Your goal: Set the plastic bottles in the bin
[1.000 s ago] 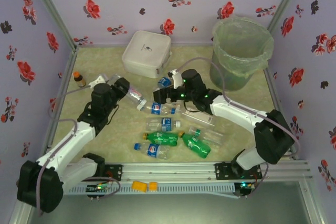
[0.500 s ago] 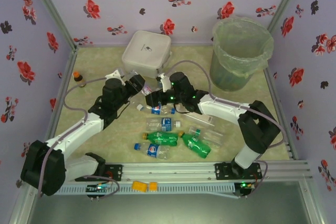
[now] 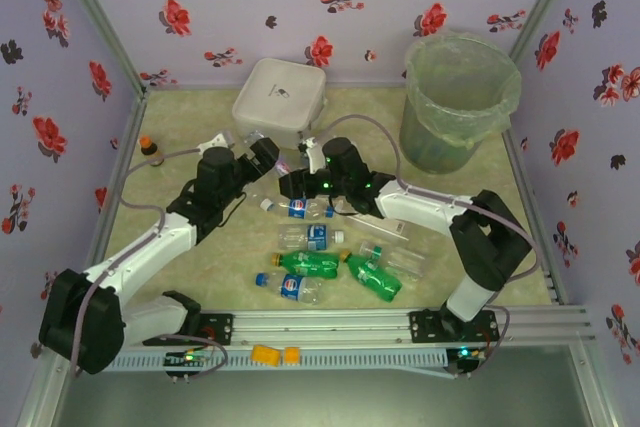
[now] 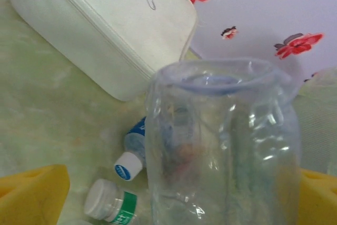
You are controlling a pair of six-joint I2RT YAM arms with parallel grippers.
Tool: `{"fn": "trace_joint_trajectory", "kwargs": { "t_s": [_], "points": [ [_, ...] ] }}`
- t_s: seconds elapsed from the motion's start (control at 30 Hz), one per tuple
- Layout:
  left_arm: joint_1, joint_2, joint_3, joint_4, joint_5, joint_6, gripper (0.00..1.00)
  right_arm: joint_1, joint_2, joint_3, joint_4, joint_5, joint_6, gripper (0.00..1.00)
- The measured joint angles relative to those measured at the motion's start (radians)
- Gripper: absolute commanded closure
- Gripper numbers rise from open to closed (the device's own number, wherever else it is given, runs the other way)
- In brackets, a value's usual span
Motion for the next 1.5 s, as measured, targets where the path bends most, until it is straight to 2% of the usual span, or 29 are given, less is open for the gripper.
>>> {"fn": "trace_joint_trajectory", "kwargs": {
  "t_s": [0.2,0.43,0.63,0.8,1.1,1.4,1.5],
  "points": [
    [0.003,-0.071,0.002,-0.066,-0.067,0.058,0.0,-0.048,-0.099,-0.059,-0.099,0.044,-0.032,0.53],
    [0.016,-0.06,0.002,-0.119,-0.095,0.11,0.0,-0.148,-0.291,-0.041,-0.288,0.184,-0.108,0.54],
    [0.003,0.047,0.002,-0.105,-0.062,0.116,0.0,-0.217,-0.405,0.128,-0.485,0.349,-0.192,0.55],
    [-0.041,0.129,0.011,-0.081,-0.019,0.116,0.0,-0.336,-0.439,0.308,-0.586,0.467,-0.239,0.55],
    [-0.085,0.161,0.014,0.032,-0.019,0.126,0.0,-0.555,-0.378,0.472,-0.65,0.616,-0.268,0.55],
    [-0.085,0.159,0.013,0.001,-0.019,0.154,0.0,-0.694,-0.147,0.554,-0.709,0.597,-0.251,0.55],
    [-0.085,0.138,0.013,-0.031,-0.017,0.158,0.0,-0.716,-0.089,0.557,-0.728,0.578,-0.234,0.52]
  ]
}}
